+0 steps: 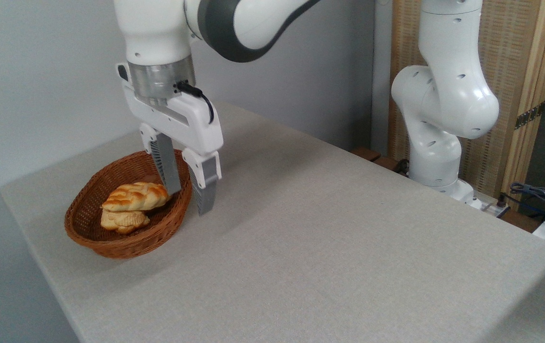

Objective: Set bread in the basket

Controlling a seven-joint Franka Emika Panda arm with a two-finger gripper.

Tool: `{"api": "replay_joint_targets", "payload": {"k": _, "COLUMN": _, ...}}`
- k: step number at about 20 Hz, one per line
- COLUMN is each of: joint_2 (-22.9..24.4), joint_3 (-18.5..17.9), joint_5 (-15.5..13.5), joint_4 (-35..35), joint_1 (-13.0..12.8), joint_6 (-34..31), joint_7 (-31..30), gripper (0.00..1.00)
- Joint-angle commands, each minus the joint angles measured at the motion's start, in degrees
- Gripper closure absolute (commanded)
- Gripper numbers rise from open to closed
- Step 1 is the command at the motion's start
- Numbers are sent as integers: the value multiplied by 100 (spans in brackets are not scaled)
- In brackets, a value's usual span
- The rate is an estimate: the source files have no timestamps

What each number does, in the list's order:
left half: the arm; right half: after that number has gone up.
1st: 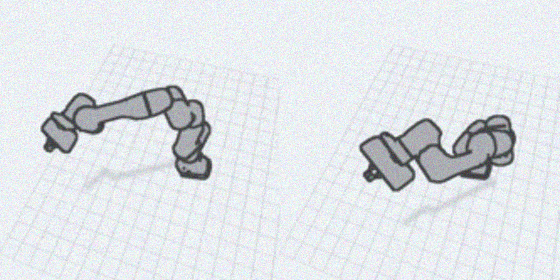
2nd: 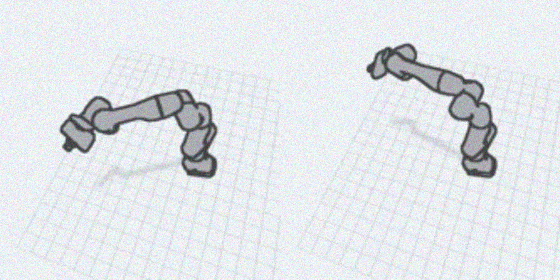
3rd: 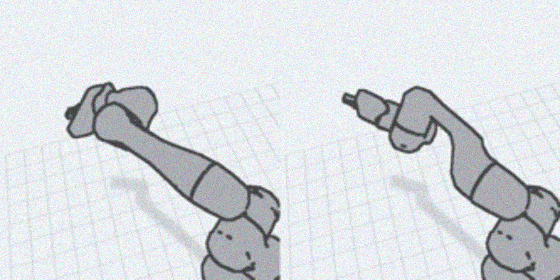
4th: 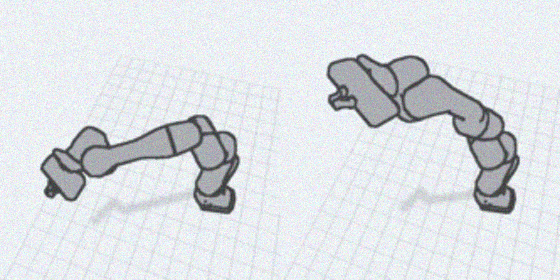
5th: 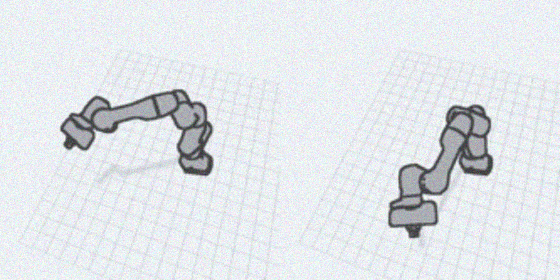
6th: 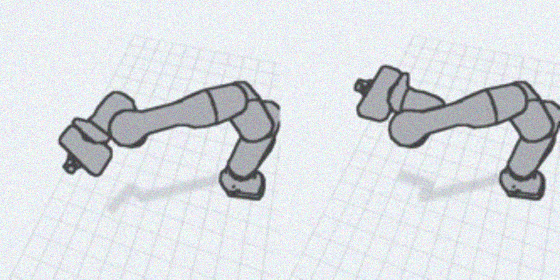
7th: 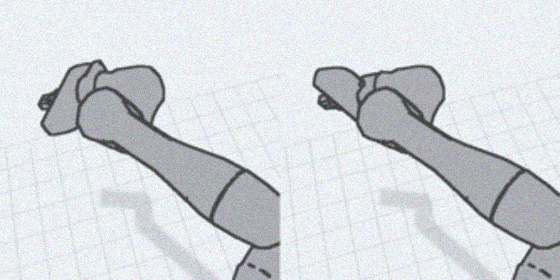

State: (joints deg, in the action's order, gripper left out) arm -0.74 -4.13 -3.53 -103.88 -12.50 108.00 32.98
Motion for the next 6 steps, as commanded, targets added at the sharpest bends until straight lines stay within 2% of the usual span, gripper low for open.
{"api": "replay_joint_targets", "payload": {"k": 1, "joint_2": -32, "joint_3": -281, "joint_5": 63, "joint_4": 184, "joint_1": -51, "joint_6": -245, "joint_7": 463, "gripper": 0}}
{"api": "replay_joint_targets", "payload": {"k": 6, "joint_2": -6, "joint_3": -317, "joint_5": -16, "joint_4": 184, "joint_1": -33, "joint_6": -184, "joint_7": 455, "gripper": 0}}
